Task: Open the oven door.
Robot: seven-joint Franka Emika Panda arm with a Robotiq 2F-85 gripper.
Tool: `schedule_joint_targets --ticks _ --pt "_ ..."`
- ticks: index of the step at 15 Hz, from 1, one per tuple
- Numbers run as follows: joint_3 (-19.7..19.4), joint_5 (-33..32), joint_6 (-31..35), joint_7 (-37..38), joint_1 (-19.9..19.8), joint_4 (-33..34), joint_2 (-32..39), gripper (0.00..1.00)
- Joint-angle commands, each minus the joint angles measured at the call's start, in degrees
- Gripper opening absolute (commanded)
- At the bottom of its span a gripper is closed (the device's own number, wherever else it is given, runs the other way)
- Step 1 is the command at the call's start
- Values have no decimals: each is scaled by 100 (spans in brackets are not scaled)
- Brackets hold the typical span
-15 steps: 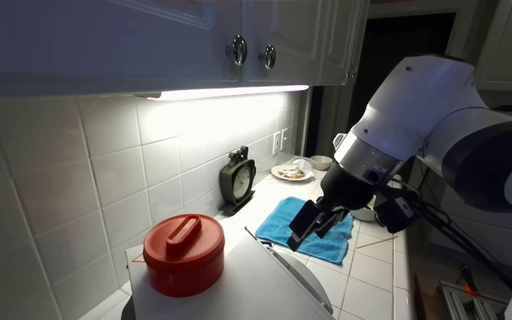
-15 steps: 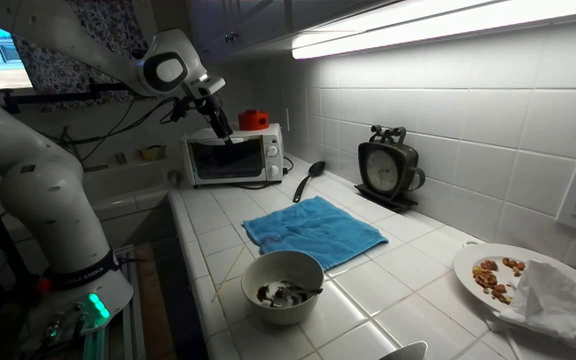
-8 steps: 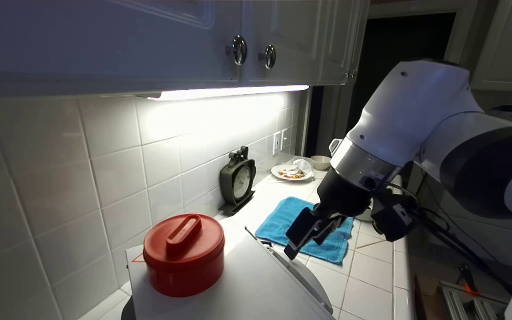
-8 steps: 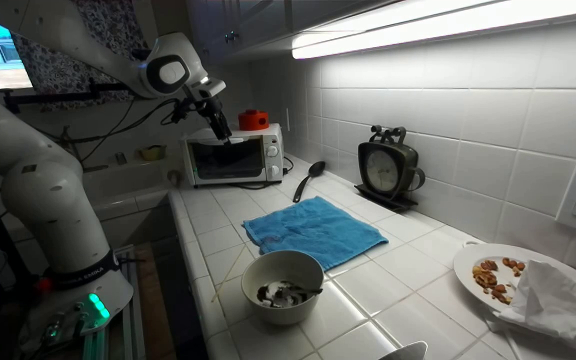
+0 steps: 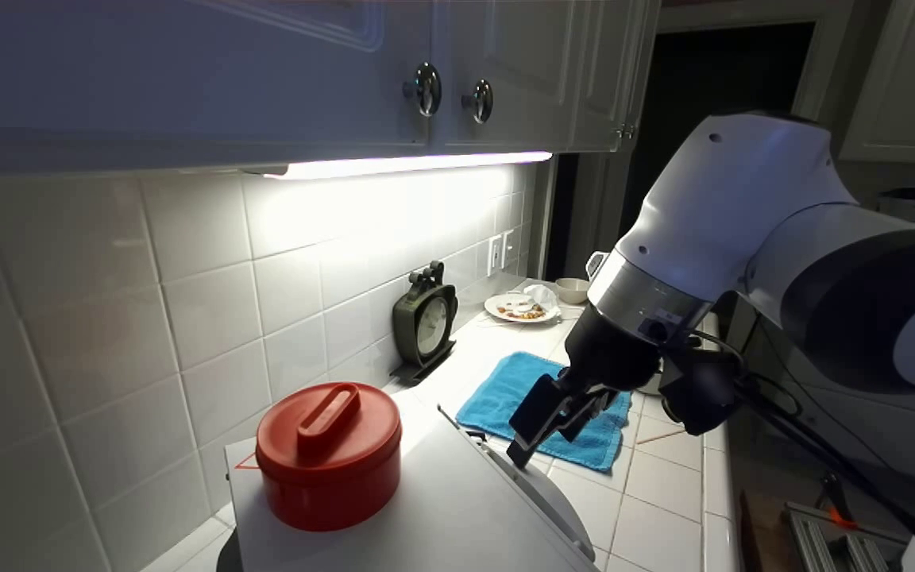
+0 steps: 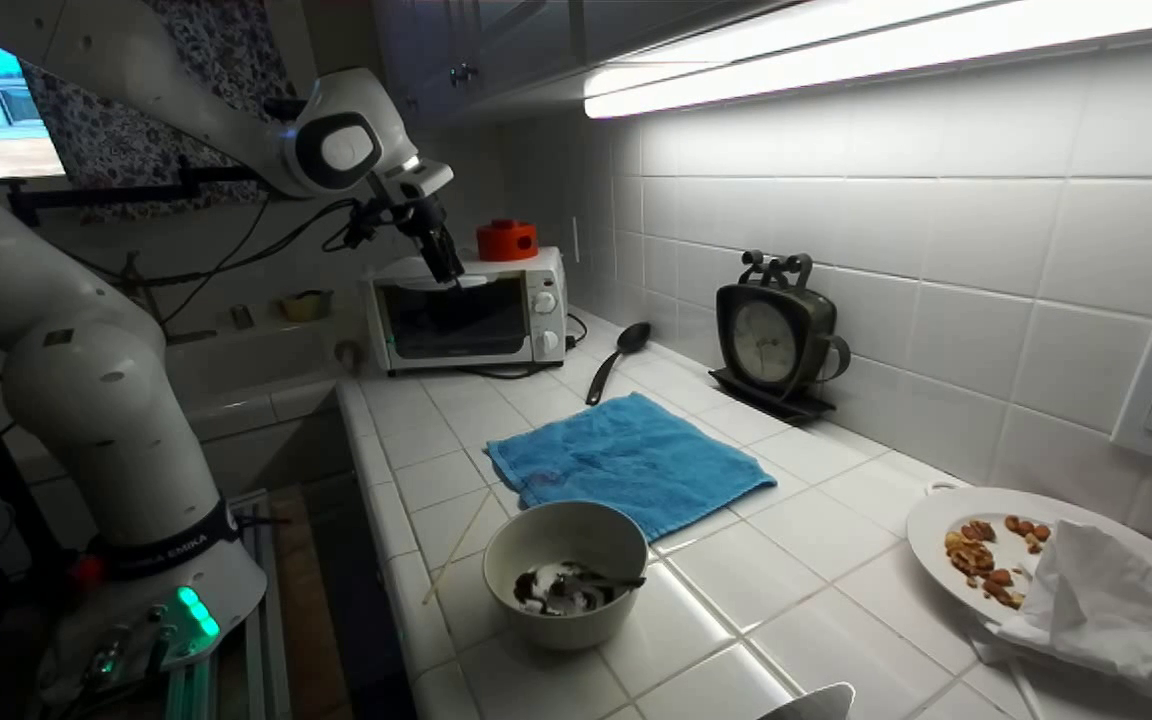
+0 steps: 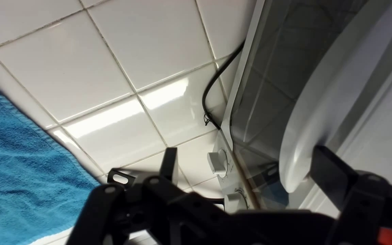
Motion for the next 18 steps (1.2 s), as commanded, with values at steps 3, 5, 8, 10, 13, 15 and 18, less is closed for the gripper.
schedule_joint_targets --ticks 3,5,8,10,13,15,18 --pt "-34 -22 -192 143 23 22 2 100" --pt "-112 56 -363 48 95 -1 -79 100" --pt "-251 102 -480 -69 147 -133 -140 100" --pt "-337 113 -553 -90 154 -188 -161 100" --pt "-428 123 -665 -115 153 -240 -167 100" --pt "-494 147 -692 -165 163 -313 -178 100" --pt "-562 132 -710 -202 141 -445 -204 100"
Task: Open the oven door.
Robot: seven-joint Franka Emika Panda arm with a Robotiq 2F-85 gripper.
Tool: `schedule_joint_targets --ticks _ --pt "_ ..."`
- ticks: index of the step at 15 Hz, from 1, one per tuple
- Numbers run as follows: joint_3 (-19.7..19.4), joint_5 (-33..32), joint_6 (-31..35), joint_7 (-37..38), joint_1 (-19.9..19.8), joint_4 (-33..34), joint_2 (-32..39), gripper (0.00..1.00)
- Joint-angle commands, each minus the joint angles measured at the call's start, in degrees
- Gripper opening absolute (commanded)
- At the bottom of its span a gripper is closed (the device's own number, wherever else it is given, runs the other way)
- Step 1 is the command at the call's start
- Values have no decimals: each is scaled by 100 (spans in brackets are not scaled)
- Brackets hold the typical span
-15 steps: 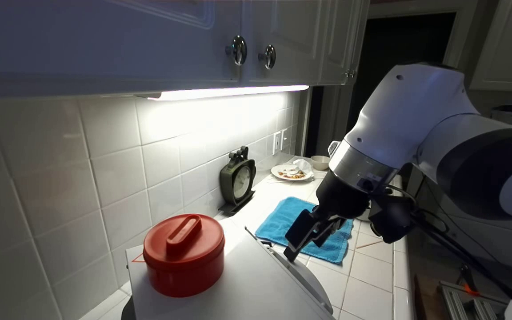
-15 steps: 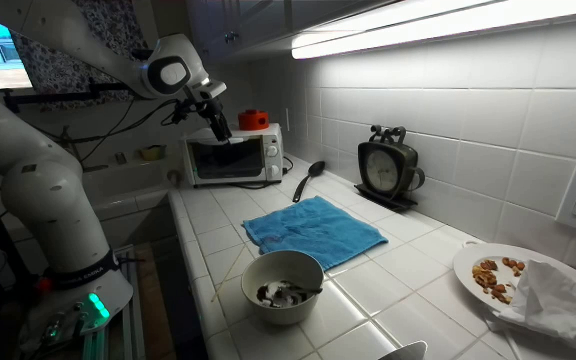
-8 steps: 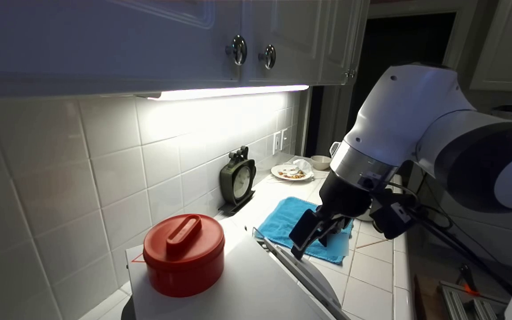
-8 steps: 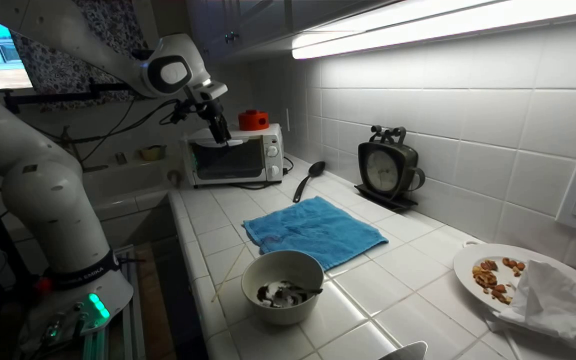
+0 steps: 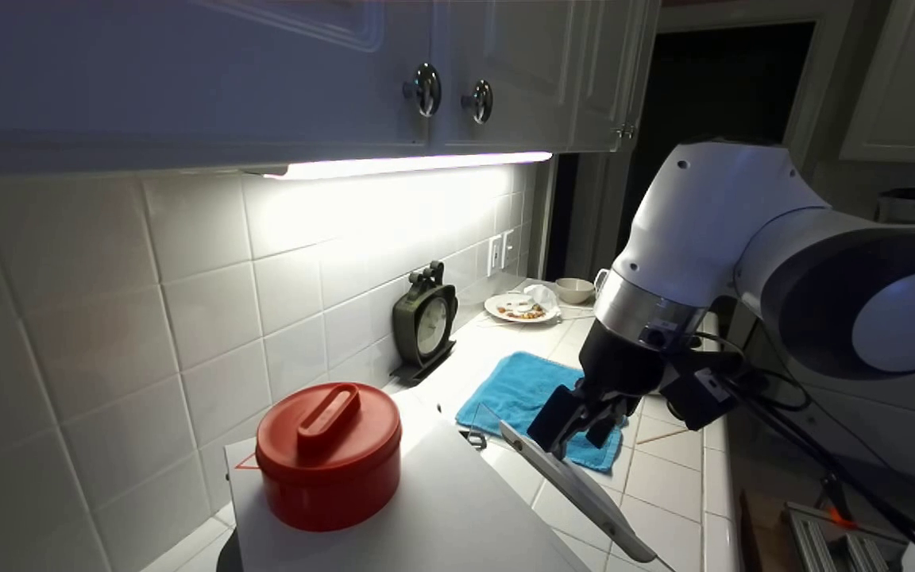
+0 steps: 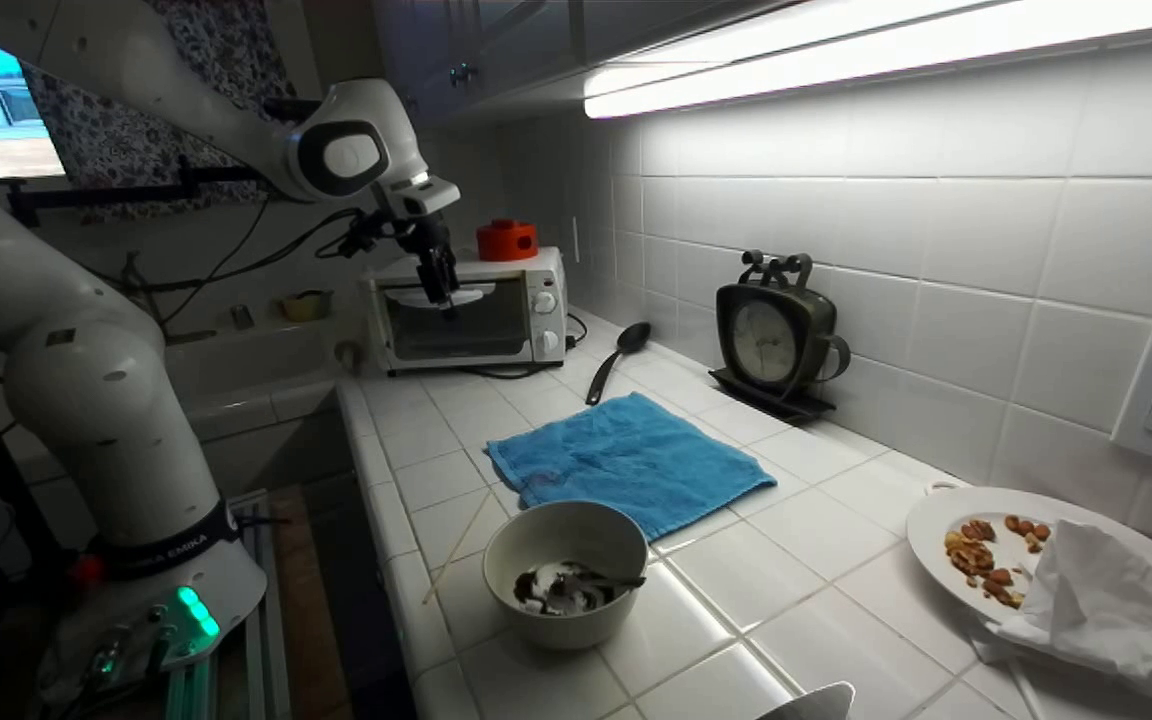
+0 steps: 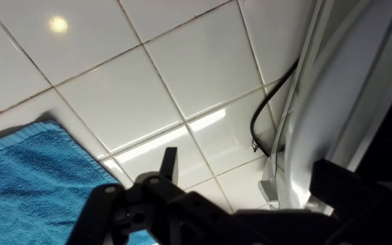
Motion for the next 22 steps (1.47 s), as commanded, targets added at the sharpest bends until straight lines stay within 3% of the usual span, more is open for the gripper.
schedule_joint_targets --ticks 1,10,17,22 --pt "-113 132 -113 -144 53 -253 -155 100" --pt "-291 142 -181 -215 14 -518 -277 100" --pt "-620 418 -28 -1008 111 -923 -488 100" --pt "-709 531 -123 -1396 33 -700 -276 100"
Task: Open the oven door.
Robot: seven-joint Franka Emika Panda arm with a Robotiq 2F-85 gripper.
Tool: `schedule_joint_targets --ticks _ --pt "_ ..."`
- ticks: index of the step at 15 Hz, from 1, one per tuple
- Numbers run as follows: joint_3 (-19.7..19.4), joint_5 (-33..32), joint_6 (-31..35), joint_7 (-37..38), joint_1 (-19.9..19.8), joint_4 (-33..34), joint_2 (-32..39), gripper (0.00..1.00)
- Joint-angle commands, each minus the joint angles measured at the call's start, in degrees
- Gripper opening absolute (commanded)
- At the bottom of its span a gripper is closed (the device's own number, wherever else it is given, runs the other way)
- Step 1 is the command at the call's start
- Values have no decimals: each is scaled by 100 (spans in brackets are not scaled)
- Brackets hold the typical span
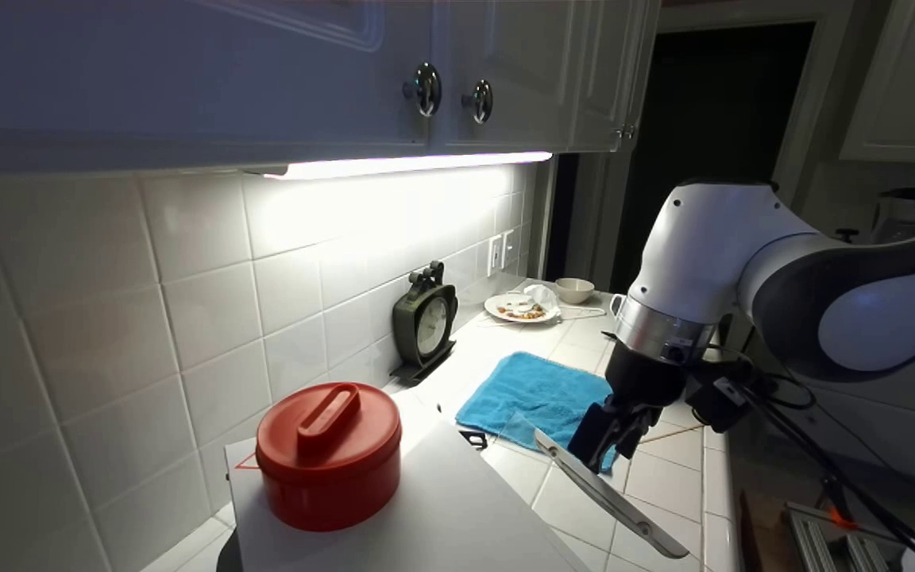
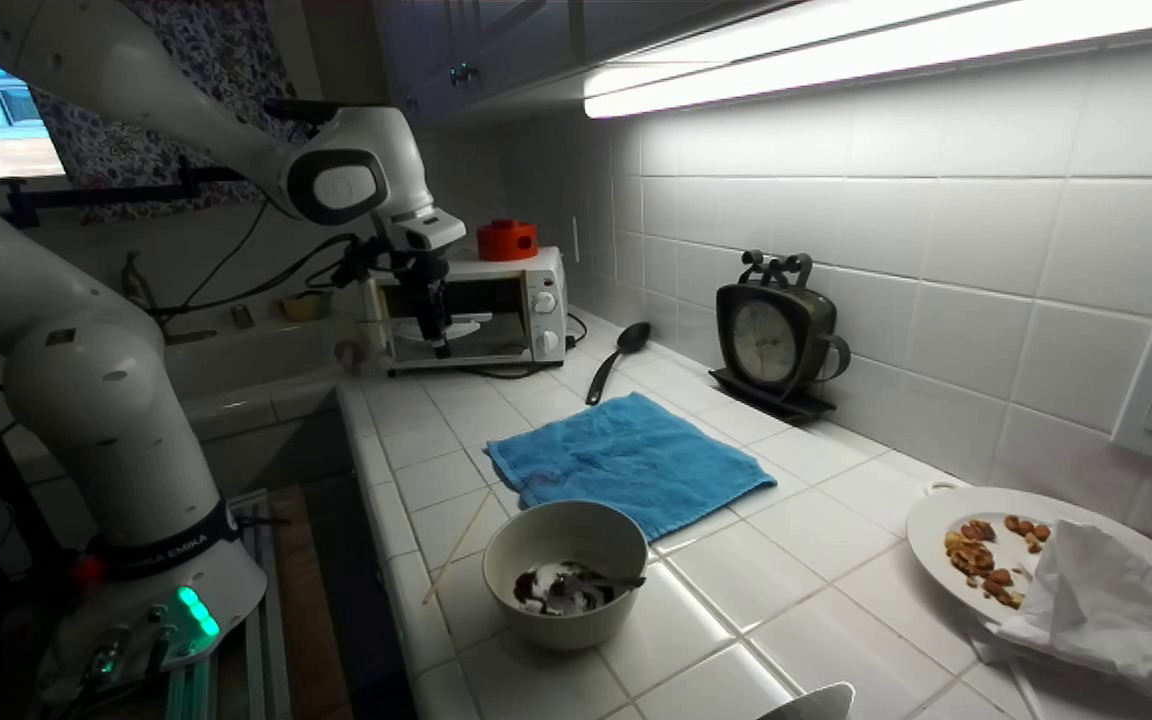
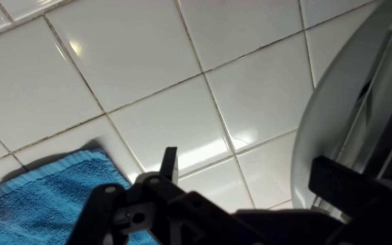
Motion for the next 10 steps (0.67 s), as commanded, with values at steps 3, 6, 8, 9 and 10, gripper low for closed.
schedule_joint_targets --ticks 3,6,8,9,10 --pt "-136 286 -92 -612 -8 9 35 100" --pt "-210 253 -192 -813 -60 8 72 100" --pt "-246 229 -211 -883 -109 8 107 100" --pt "-264 225 -230 -916 -123 8 116 100" --pt "-278 212 -225 -951 -141 8 142 100"
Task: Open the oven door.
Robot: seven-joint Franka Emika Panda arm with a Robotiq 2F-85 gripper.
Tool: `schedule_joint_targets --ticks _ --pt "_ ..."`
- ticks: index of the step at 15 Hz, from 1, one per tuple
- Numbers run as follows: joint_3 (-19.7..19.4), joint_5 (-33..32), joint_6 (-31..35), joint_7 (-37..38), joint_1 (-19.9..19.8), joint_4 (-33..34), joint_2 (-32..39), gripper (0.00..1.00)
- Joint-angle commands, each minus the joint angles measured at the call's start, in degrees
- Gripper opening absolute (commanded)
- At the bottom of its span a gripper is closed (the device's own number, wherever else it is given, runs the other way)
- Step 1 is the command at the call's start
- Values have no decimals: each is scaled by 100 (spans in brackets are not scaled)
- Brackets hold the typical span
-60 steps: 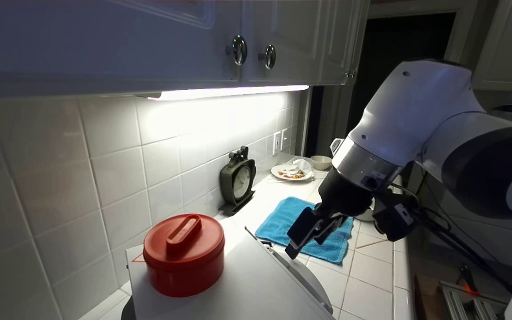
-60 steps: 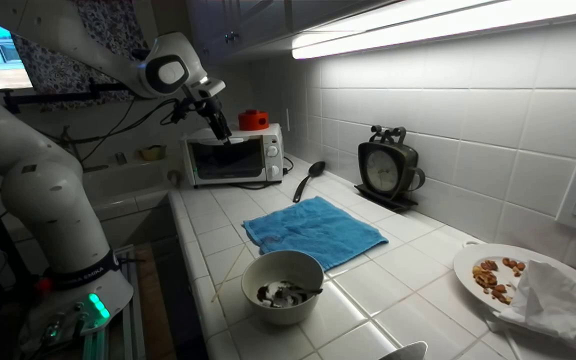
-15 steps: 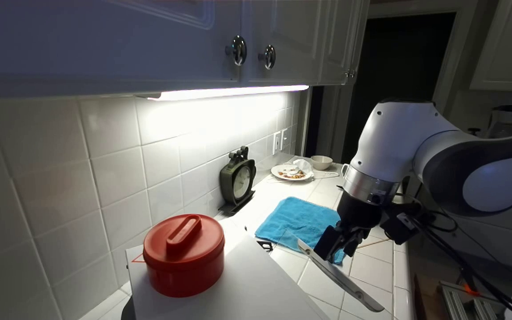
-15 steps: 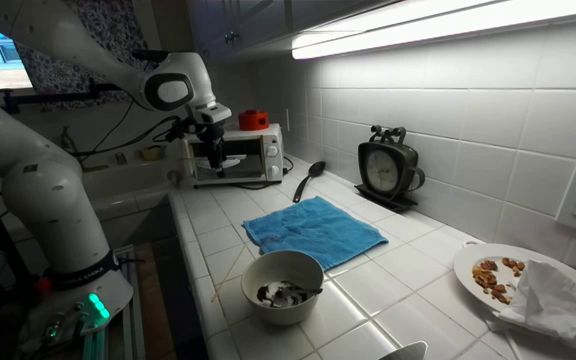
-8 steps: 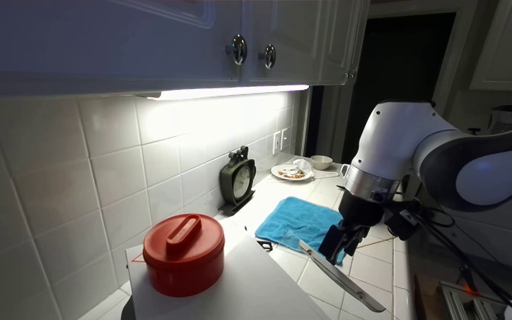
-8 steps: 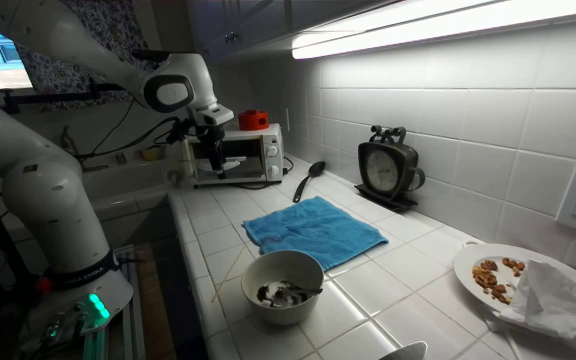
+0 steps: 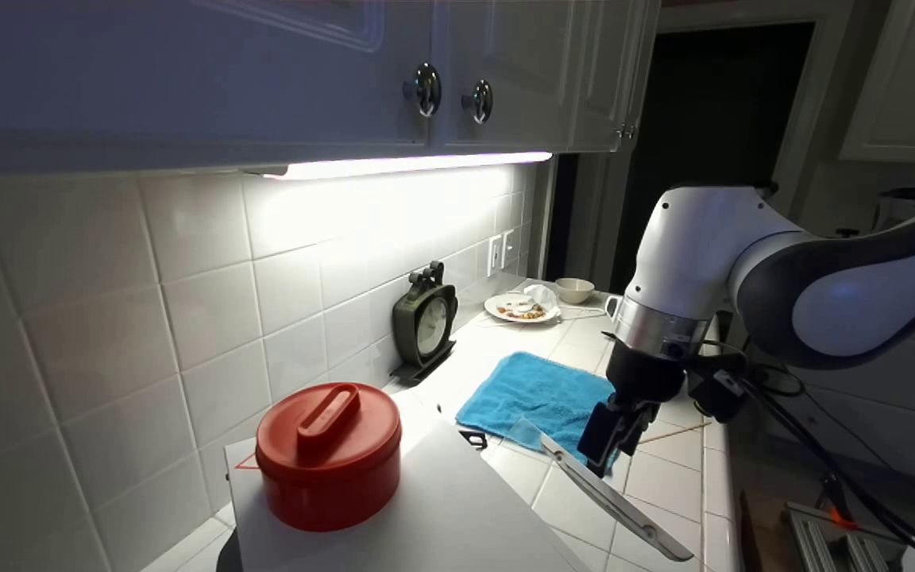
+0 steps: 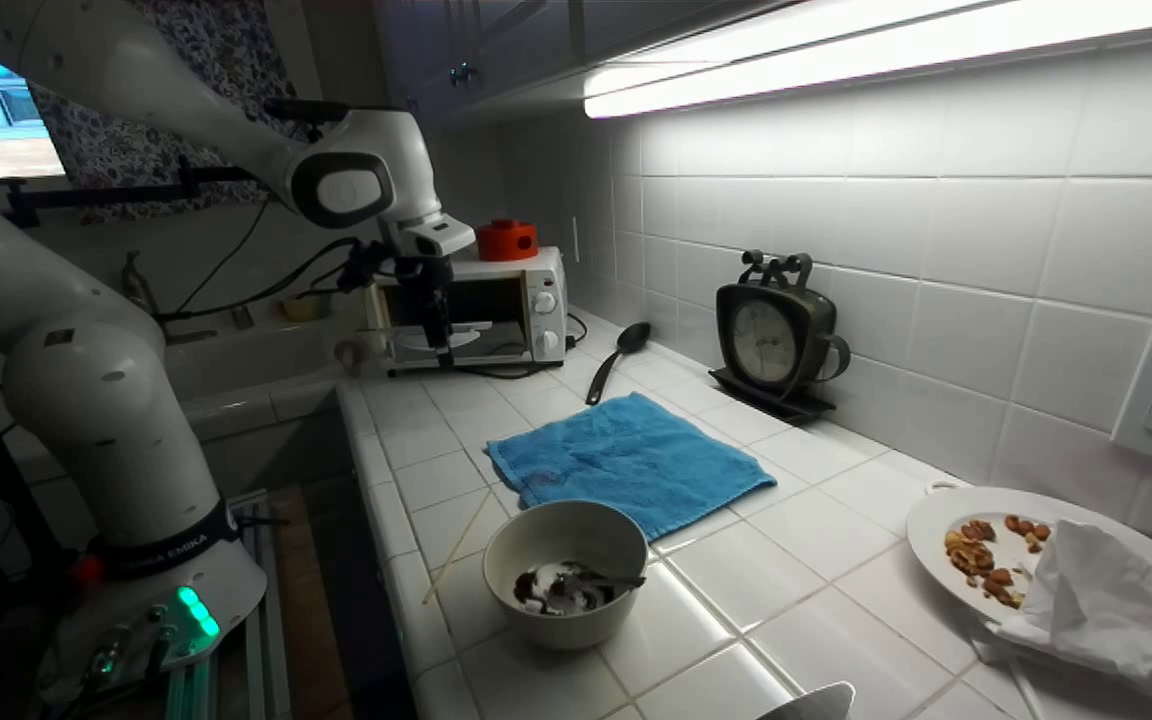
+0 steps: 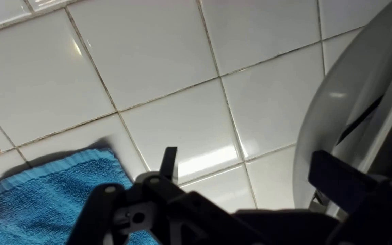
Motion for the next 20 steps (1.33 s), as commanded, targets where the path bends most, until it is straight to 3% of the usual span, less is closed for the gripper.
schedule_joint_targets --ticks 1,12,20 --pt "-56 88 -65 -280 -97 8 106 100" --pt "-243 63 -57 -888 -206 -8 763 100" --pt "-368 108 -515 -1226 -178 -19 1161 100"
